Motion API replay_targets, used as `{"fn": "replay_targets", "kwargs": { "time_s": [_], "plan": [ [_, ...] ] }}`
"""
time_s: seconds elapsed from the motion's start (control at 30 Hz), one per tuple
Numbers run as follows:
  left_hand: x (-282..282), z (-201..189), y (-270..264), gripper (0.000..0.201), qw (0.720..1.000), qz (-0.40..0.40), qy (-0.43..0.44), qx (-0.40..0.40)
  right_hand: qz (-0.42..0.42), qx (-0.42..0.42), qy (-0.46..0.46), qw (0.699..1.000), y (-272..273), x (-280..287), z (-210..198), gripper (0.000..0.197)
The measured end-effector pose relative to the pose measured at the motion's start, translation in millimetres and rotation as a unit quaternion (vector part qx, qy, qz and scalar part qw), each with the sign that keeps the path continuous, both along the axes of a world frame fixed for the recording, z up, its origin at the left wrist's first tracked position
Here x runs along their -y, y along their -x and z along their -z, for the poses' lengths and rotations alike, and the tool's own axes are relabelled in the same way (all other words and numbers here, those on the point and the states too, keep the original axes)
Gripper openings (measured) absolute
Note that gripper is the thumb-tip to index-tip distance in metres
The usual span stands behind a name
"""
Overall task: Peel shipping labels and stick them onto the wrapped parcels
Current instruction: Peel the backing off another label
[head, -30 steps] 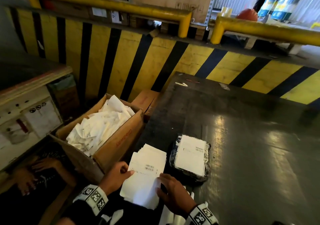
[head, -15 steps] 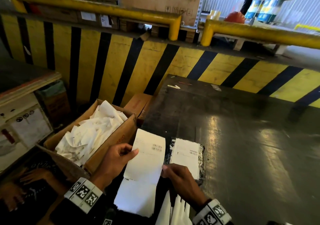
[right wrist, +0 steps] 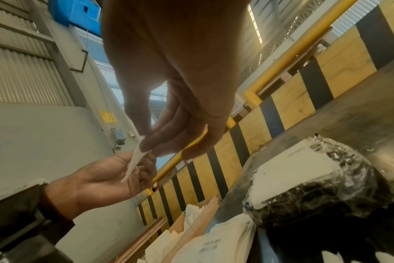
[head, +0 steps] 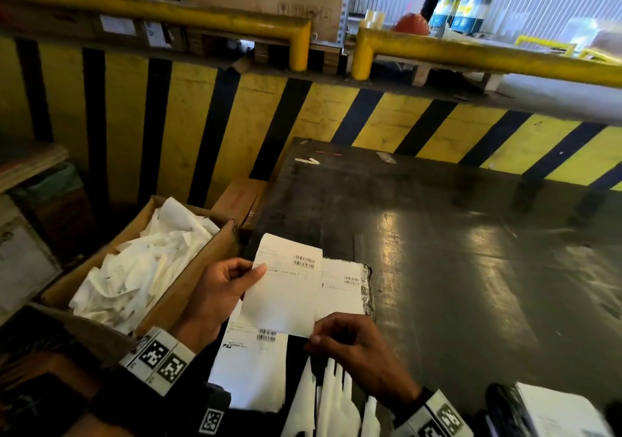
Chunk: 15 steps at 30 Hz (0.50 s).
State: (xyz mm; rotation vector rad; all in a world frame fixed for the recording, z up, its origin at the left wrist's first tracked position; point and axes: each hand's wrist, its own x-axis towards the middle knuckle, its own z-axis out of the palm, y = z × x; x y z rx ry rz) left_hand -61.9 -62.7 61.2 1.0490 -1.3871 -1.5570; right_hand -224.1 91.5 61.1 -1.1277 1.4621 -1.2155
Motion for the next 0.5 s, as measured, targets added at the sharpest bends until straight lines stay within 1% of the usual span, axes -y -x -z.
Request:
{"fn": "replay_targets", "kwargs": {
  "time_s": [0.07, 0.13, 0.17, 0.2, 0.27, 0.33, 0.37, 0.4, 0.43, 0.5],
  "plan": [
    [2, 2, 1, 0.013, 1.000, -0.001, 0.003, 0.008, -0.007, 0.008, 0.004, 1.000, -1, 0, -3, 0.008],
    [4, 5, 1, 0.011, 0.999, -0.002, 0.011, 0.033, -0.009, 0.018, 0.012, 1.000, 0, 0, -7, 0.008],
    [6, 7, 2, 0.011, 0.998, -0.003, 0.022, 0.060, -0.010, 0.024, 0.019, 0.999, 1, 0, -11, 0.008],
    [7, 8, 1, 0.015, 0.994, -0.003, 0.039, 0.097, -0.011, 0.031, 0.027, 0.999, 1, 0, -15, 0.009],
    [2, 4, -1, 0.026, 0.980, 0.003, 0.115, 0.159, -0.015, 0.044, 0.049, 0.998, 3, 2, -23, 0.013],
    [-12, -10, -3, 0.020, 0.965, 0.036, 0.209, 0.154, -0.002, 0.035, 0.076, 0.997, 5, 8, -29, 0.013],
    [-22, -20, -3, 0.014, 0.958, 0.070, 0.240, 0.141, 0.004, 0.021, 0.087, 0.996, 5, 11, -32, 0.012],
    [-32, -30, -2, 0.010, 0.953, 0.109, 0.252, 0.129, 0.003, 0.007, 0.095, 0.995, 5, 13, -34, 0.011],
    [-41, -39, 0, 0.011, 0.948, 0.141, 0.257, 0.125, -0.004, -0.007, 0.098, 0.995, 4, 15, -36, 0.012],
    [-51, -46, 3, 0.018, 0.938, 0.163, 0.274, 0.139, -0.023, -0.047, 0.090, 0.995, 2, 18, -40, 0.012]
  ]
}}
